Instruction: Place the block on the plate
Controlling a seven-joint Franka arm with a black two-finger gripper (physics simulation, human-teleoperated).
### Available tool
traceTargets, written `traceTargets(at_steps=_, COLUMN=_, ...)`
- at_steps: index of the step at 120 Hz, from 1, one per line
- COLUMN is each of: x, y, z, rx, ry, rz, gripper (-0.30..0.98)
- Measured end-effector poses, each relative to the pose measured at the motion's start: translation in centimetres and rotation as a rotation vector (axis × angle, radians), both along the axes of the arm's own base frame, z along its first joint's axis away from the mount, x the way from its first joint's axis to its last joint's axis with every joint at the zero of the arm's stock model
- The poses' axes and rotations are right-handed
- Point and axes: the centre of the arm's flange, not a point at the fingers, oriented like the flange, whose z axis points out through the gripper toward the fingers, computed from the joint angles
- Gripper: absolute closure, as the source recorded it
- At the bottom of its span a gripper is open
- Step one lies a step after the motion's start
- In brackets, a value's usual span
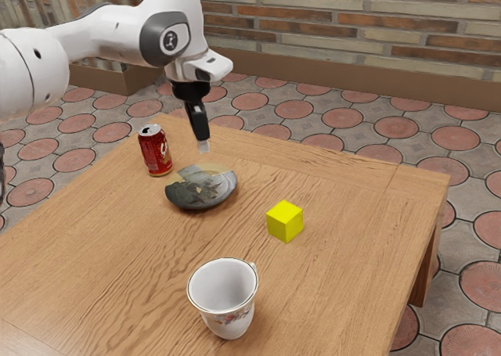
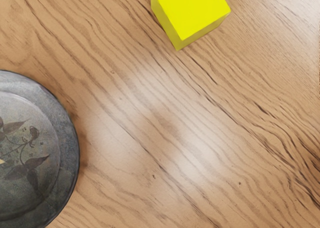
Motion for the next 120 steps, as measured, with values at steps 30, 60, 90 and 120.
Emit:
traceTargets(at_steps=30, x=2.7, y=-6.6, z=-4.4, rx=0.031, ry=0.003, rz=0.003, gripper=0.0)
traceTargets(at_steps=60, x=5.7, y=-10.0, z=-11.0, rx=0.003, ry=0.006, rz=0.142, gripper=0.0)
traceTargets(at_steps=90, x=5.7, y=-11.4, z=-13.9, rx=-0.039, ry=-0.011, rz=0.322, gripper=0.0)
traceTargets(at_steps=120, x=7.1, y=-11.1, z=-19.2, rx=-0.04, ry=-0.033, rz=0.487, gripper=0.0)
